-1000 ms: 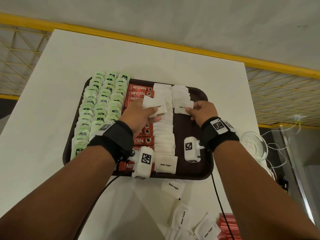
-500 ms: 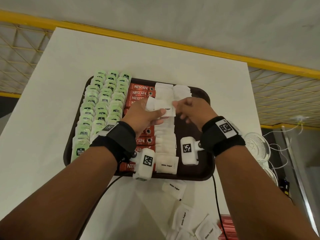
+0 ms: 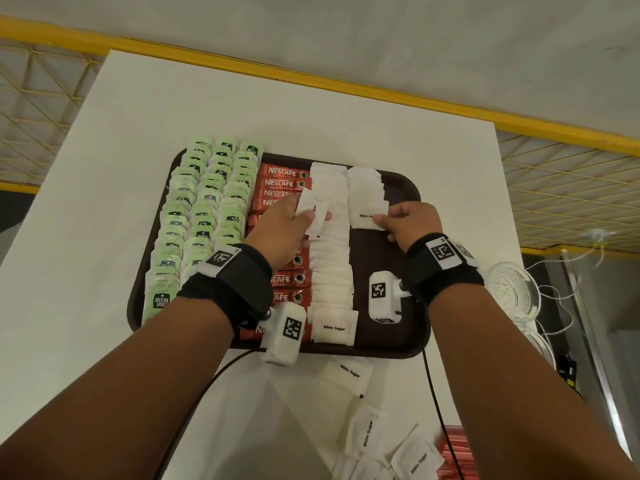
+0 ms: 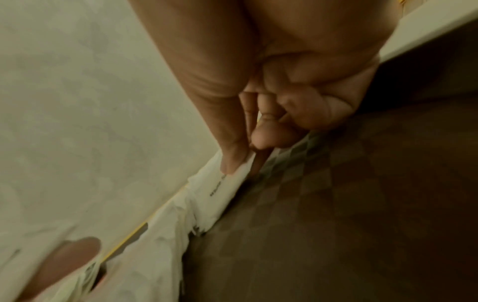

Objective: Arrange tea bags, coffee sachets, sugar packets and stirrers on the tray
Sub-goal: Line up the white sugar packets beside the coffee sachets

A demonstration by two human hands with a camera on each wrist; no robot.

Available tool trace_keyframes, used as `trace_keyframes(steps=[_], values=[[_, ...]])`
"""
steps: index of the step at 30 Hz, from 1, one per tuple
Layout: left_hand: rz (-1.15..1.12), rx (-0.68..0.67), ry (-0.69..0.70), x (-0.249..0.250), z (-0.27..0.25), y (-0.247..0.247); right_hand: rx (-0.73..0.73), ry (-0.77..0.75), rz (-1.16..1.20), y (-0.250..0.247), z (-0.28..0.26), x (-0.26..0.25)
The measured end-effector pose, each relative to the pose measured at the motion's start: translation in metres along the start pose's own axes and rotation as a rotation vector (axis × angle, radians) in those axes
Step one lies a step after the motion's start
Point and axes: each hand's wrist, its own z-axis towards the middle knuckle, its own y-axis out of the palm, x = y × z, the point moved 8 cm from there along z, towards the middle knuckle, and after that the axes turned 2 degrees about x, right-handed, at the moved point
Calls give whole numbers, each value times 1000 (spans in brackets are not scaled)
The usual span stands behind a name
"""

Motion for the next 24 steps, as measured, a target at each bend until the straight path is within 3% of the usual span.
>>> trace_keyframes(steps=[2, 8, 10, 14, 16, 18, 21, 24], values=[[100, 26, 46, 1, 0, -5, 15, 11, -69, 2, 4, 2], [91, 5, 81, 3, -1, -6, 144, -49, -117, -5, -1, -5], [157, -28, 84, 3, -1, -3, 63, -136, -44, -1, -11, -20], [281, -58, 122, 12, -4, 4, -278, -292, -2, 22, -43, -54], [305, -51, 157, 19, -6, 8, -331, -303, 16, 27, -48, -57], [279, -42, 169, 23, -9, 9, -285, -236, 137, 23, -45, -47], [236, -5, 176, 24, -13, 5, -119, -31, 406, 10, -38, -11], [220, 36, 179, 23, -17, -1, 16, 163, 527, 9, -36, 26]])
